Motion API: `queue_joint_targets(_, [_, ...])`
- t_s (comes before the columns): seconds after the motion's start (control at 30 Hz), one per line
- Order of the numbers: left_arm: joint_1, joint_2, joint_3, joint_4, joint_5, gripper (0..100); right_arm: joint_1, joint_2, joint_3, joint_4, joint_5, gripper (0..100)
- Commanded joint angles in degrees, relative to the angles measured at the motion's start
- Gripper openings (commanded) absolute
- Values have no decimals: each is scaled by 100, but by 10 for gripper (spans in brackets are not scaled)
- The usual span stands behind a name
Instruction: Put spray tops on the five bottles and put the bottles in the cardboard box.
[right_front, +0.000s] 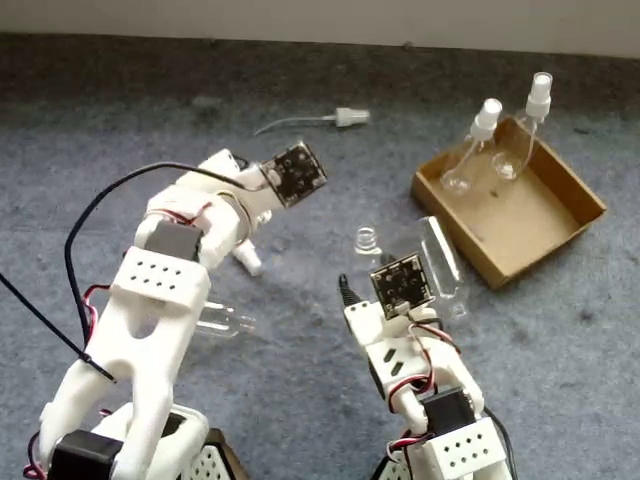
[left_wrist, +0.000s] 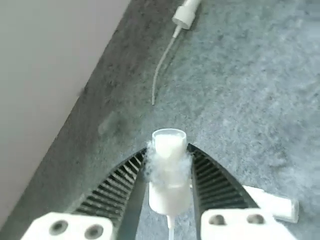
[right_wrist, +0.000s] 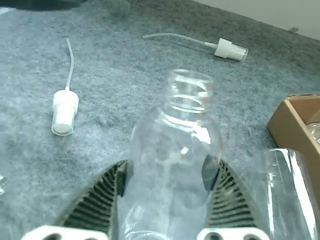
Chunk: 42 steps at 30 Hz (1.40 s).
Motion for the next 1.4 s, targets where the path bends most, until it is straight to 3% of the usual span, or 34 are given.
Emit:
queue_joint_targets(0.0, [-119,-84,-462,-88,800,38,-57,-84,215,-690,-44,74])
queue_joint_targets(0.13, [-92,-84,-602,-88,1793,38,-66,-40,769,-1455,-44,74])
queue_joint_targets(0.3, [-127,-92,-963,-88,3218,38,-66,-84,1033,-1499,-53,71])
queue_joint_targets(0.53, [-84,-136,-1411,-105,4026,35,-57,-75,1033,-1710,-53,70])
queue_joint_targets(0.77, [286,-1516,-1411,-114,4264,37,-66,-40,1033,-1956,-53,70])
queue_joint_targets(1.03, [1358,-2782,-1402,-132,4246,37,-66,-48,1033,-1947,-53,70])
queue_joint_targets(1.37, [2281,-2897,-1402,-1248,4246,35,-242,-92,901,-1965,-18,70])
